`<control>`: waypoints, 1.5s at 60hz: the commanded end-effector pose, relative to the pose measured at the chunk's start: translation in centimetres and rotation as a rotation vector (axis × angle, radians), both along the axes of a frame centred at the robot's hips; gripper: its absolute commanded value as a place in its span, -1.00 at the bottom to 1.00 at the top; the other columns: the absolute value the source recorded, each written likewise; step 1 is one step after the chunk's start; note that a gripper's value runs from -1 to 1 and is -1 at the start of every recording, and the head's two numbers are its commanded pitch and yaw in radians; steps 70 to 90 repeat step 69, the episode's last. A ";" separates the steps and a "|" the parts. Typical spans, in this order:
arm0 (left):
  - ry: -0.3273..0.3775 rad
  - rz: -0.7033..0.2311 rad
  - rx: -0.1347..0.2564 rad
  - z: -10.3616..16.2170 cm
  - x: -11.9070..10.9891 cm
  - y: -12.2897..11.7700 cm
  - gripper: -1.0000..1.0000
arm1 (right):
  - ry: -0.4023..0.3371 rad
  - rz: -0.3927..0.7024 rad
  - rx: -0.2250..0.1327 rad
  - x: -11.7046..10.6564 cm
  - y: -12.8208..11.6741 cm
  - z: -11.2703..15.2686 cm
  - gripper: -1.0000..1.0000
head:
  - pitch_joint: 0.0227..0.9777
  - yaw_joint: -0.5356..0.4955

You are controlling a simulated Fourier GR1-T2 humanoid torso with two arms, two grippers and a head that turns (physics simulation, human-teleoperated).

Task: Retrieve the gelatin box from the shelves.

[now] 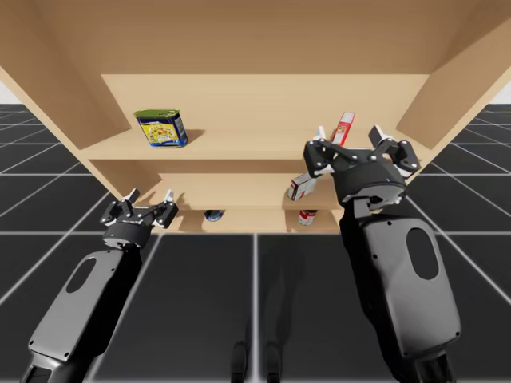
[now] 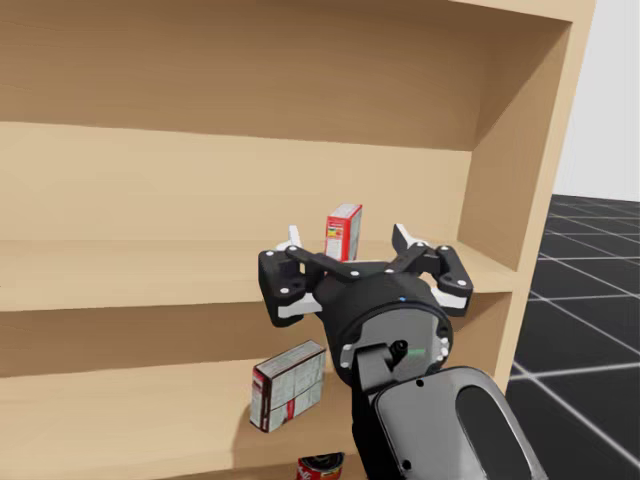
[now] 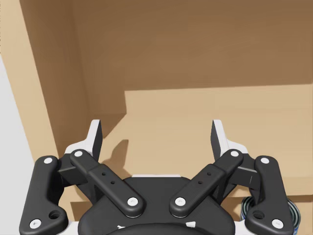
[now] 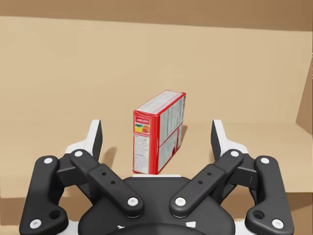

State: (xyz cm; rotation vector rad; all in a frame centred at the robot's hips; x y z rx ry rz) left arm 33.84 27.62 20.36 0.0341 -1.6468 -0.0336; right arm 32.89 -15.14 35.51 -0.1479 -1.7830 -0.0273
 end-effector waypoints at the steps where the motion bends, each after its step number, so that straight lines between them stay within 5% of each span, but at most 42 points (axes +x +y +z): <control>1: -0.003 0.001 -0.003 0.1 0.0 0.1 -1.00 | 0.019 -0.046 -0.005 1.9 0.0 0.4 -1.00 | -0.42 -0.53; 19: -0.006 -0.010 -0.026 0.3 -0.1 0.3 -1.00 | 0.114 -0.022 -0.075 4.1 -0.8 -0.9 -0.96 | -0.40 -0.52; 21: -0.007 -0.013 -0.030 0.3 -0.1 0.3 -1.00 | 0.116 -0.038 -0.084 4.1 -0.9 -1.1 0.08 | -0.40 -0.52; 22: -0.007 -0.014 -0.032 0.3 -0.1 0.3 -1.00 | 0.118 -0.040 -0.082 4.1 -0.9 -1.1 0.75 | -0.40 -0.52; 24: -0.008 -0.014 -0.031 0.3 -0.1 0.3 -1.00 | 0.115 -0.041 -0.076 4.1 -1.0 -1.1 1.00 | -0.40 -0.52; 43: -0.015 -0.009 -0.035 0.4 -0.2 0.3 -1.00 | 0.058 -0.082 -0.082 2.4 -2.6 -0.1 1.00 | -0.40 -0.52; 69: -0.018 -0.007 -0.034 0.5 -0.3 0.2 -1.00 | -0.039 -0.093 -0.136 -5.3 -5.5 0.2 1.00 | -0.40 -0.51; 90: -0.018 -0.007 -0.034 0.5 -0.3 0.2 -1.00 | -0.039 -0.093 -0.136 -5.3 -5.5 0.2 1.00 | -0.40 -0.51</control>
